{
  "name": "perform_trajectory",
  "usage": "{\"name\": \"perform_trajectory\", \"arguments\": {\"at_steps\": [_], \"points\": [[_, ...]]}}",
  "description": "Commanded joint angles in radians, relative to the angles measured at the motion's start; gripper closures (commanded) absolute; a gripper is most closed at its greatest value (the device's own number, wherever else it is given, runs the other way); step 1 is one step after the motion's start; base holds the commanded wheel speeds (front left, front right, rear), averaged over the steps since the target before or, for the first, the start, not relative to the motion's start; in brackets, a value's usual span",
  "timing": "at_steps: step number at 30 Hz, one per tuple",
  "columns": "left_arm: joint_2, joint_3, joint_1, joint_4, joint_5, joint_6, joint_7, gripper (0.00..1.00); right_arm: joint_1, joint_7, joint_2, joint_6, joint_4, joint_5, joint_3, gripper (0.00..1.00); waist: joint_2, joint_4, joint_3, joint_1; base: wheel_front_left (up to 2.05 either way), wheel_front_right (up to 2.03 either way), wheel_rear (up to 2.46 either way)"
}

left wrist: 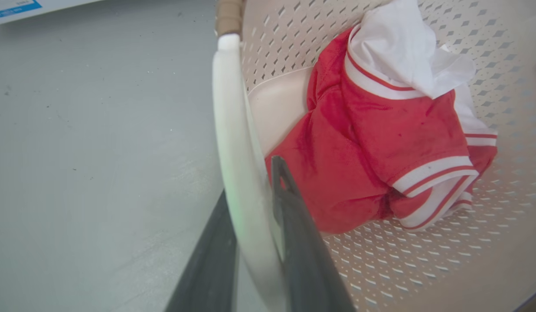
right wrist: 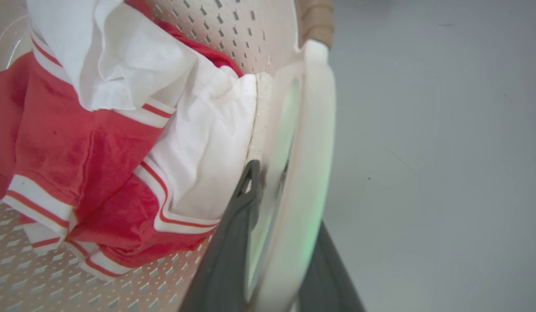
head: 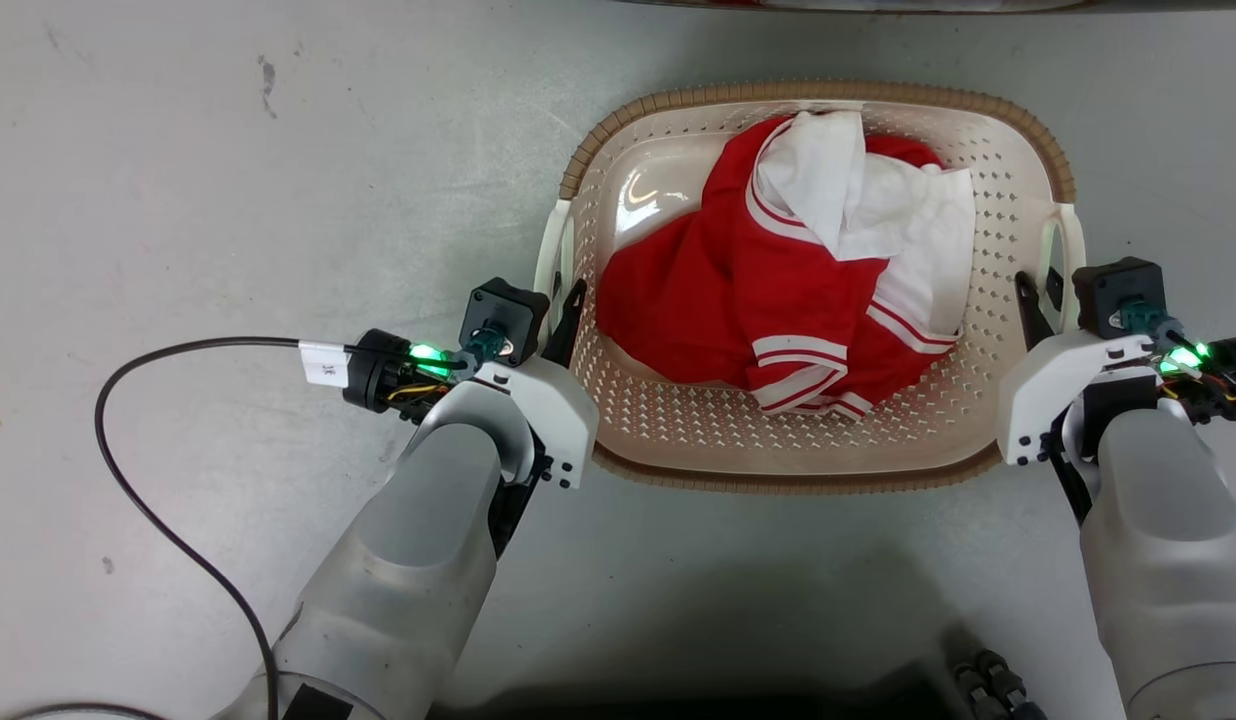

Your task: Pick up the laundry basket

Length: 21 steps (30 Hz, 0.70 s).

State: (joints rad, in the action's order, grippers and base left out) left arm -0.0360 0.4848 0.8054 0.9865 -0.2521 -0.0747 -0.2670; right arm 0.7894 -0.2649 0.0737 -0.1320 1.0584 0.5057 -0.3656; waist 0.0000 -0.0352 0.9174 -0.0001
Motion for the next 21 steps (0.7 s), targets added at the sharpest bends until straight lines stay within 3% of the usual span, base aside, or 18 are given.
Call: {"name": "perform_trajectory", "arguments": {"at_steps": [1,9,21], "points": [[-0.025,0.006,0.010,0.018,0.000,-0.002,0.004,1.00,0.014,0.001,-0.007,0.002,0.012,0.018,0.003,1.00,0.0000,0.000,-0.005,0.0001,0.00,0.00,0.00],[-0.015,0.050,-0.027,0.063,-0.058,-0.025,-0.001,1.00,-0.018,0.000,-0.005,0.002,0.069,0.053,-0.003,1.00,0.0000,0.005,-0.089,0.0001,0.00,0.00,0.00],[-0.017,0.138,-0.076,0.200,-0.196,-0.045,0.037,1.00,-0.070,0.021,-0.013,0.002,0.190,0.088,-0.015,1.00,0.0000,0.027,-0.346,0.0001,0.00,0.00,0.00]]}}
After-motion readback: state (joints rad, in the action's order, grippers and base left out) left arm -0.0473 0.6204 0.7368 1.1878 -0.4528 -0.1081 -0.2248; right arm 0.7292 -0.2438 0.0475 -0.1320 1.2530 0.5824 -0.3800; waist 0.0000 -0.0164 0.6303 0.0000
